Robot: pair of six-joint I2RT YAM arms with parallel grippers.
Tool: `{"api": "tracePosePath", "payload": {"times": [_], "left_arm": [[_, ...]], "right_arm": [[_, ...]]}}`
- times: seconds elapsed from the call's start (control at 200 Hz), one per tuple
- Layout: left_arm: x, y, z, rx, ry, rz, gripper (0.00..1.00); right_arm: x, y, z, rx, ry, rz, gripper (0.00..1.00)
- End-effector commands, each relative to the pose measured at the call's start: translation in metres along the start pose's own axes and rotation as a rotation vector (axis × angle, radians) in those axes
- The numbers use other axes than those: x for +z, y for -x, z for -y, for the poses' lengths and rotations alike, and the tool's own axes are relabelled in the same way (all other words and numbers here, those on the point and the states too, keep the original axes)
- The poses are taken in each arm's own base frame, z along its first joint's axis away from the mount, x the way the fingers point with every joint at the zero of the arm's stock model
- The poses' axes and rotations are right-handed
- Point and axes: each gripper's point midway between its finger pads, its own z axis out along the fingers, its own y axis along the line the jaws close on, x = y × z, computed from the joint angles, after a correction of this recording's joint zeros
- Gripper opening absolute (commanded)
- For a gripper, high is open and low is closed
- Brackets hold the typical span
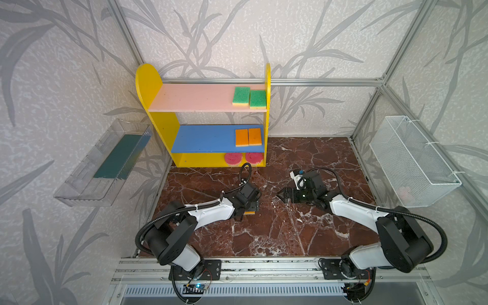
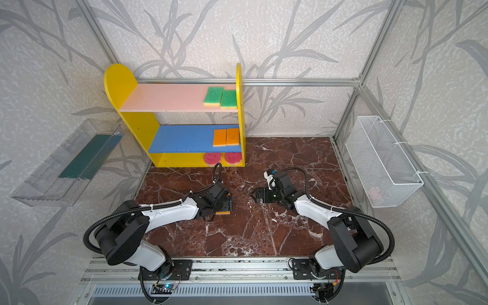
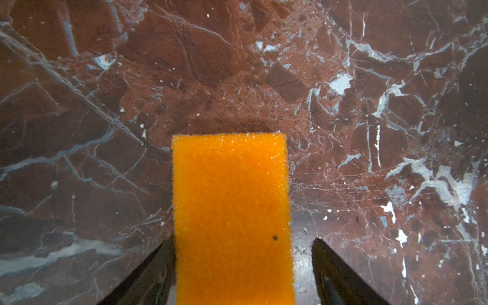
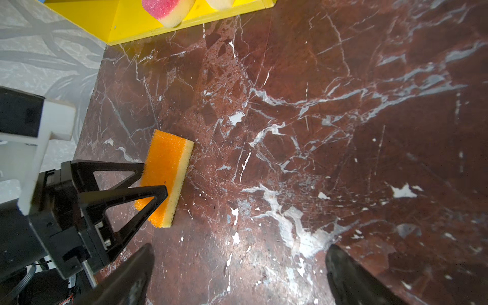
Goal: Place and organize the cleaning sponges onto the shelf
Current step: 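Grasp the orange-faced sponge with the left gripper and lift it, then carry the sponge with the left gripper up onto the blue shelf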
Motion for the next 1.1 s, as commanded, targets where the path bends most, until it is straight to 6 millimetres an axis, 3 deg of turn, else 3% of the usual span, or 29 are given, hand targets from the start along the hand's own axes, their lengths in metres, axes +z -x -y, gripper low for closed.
{"api": "tracePosePath", "payload": {"times": [0.0,0.605,0.95,1.099], "left_arm": [[0.0,-0.001,-0.009,-0.007,0.066,-0.008,0.83],[0.004,-0.02,0.0,-0.006,0.074,-0.041,0.87],[0.008,-0.025,-0.001,-0.007,0.083,-0.069,0.77],[0.009,-0.029,-0.002,-0.018,0.093,-0.09,0.79]], "right_arm": [[0.001,0.0,0.0,-0.002,0.008,0.008,0.99],[0.001,-0.002,-0.001,0.001,0.017,0.001,0.99],[0.001,-0.002,-0.002,0.001,0.023,0.003,0.99],[0.0,-0.002,-0.002,0.001,0.023,0.002,0.99]]}}
